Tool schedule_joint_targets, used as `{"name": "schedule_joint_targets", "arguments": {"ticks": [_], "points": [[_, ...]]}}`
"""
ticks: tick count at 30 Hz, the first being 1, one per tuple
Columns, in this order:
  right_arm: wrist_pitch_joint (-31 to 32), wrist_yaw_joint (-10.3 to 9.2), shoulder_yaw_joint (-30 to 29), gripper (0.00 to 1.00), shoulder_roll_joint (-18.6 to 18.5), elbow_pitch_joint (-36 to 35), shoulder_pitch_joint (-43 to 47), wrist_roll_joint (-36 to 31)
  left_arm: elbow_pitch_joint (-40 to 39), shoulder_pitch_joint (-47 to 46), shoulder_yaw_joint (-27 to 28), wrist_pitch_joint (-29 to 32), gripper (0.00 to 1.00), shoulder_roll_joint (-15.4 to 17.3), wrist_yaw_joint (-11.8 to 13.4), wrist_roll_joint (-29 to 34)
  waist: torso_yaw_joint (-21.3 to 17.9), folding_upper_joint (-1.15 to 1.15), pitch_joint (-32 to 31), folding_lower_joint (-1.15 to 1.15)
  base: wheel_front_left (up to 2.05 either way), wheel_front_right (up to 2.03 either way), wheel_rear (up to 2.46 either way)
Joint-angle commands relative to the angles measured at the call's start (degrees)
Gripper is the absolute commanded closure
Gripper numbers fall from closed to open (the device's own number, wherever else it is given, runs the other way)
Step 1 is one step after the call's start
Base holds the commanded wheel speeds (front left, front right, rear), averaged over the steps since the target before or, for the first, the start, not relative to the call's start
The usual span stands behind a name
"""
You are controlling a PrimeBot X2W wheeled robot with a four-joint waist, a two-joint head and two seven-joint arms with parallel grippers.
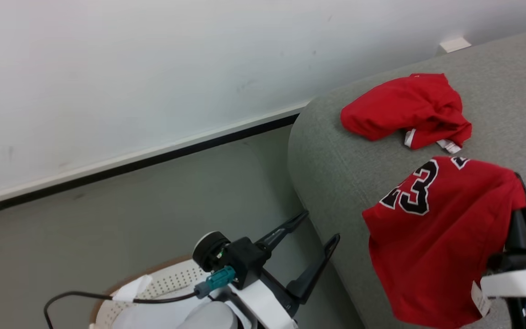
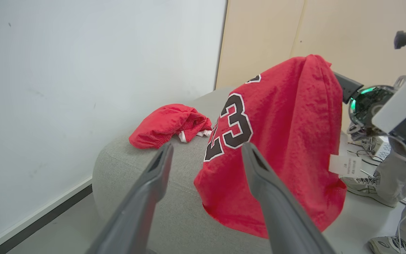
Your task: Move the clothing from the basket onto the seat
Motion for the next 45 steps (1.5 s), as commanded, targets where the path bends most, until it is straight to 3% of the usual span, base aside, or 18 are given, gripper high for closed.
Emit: {"name": "schedule_joint_targets", "arguments": {"ticks": [1,7,18,22,27,35,36,39,40,41,45], "points": [[0.63,-0.13,-0.26,1.0,-0.19,0.11,-1.53,-0.35,-0.08,0.27,0.26,-0.11,0.0,0.5,-0.16,0.2,0.81,0.0,1.12,0.0,0.0,0.0,0.0],[5.76,-0.13,-2.39,1.0,-2.87,1.82,-11.07,-3.28,-1.34,-2.36,0.78,-0.11,0.0,2.2,-0.91,1.68,3.84,0.0,7.96,0.0,0.0,0.0,0.0],[12.13,-0.14,-16.17,1.0,-11.62,9.57,-30.0,-7.65,-4.74,-7.31,2.66,-0.07,0.0,6.78,-1.71,2.82,11.36,0.0,22.15,0.0,0.0,0.0,0.0],[13.91,-0.13,-18.98,1.0,-14.73,15.8,-33.96,-10.09,-6.08,-8.72,3.23,-0.07,0.0,7.78,-1.77,3.07,13.22,0.0,26.15,0.0,0.0,0.0,0.0],[18.56,-0.14,-17.33,1.0,-16.84,27.35,-37.27,-13.09,-7.25,-10.12,3.92,-0.08,0.0,8.94,-1.85,3.5,13.7,0.0,29.92,0.0,0.0,0.0,0.0],[19.18,-0.14,-18.01,1.0,-16.68,40.34,-39.96,-16.74,-7.19,-10.49,4.8,-0.08,0.0,9.49,-1.93,3.31,13.17,0.0,30.1,0.0,0.0,0.0,0.0],[18.48,-0.14,-18.13,0.96,-16.49,41.01,-40.11,-17.16,-7.09,-10.32,4.96,-0.08,0.0,9.55,-1.82,3.29,12.94,0.0,29.85,0.0,0.0,0.0,0.0],[17.15,-0.14,-18.04,0.67,-15.88,42.62,-40.29,-17.54,-6.94,-9.62,5.22,-0.08,0.0,9.61,-1.65,3.25,12.21,0.0,29.01,0.0,0.0,0.0,0.0],[16.85,-0.14,-17.89,0.52,-15.71,43.05,-40.41,-17.85,-6.84,-9.39,5.3,-0.08,0.0,9.66,-1.63,3.22,11.91,0.0,28.66,0.0,0.0,0.0,0.0],[16.63,-0.14,-17.63,0.0,-15.28,43.61,-40.5,-17.79,-6.79,-9.17,5.31,-0.08,0.0,9.65,-1.61,3.16,11.61,0.0,28.2,0.0,0.0,0.0,0.0],[15.56,-0.14,-15.49,0.0,-15.23,45.24,-38.58,-18.64,-6.34,-7.87,5.63,-0.08,0.0,9.14,-1.6,2.62,11.05,0.0,24.93,0.0,0.0,0.0,0.0]]}}
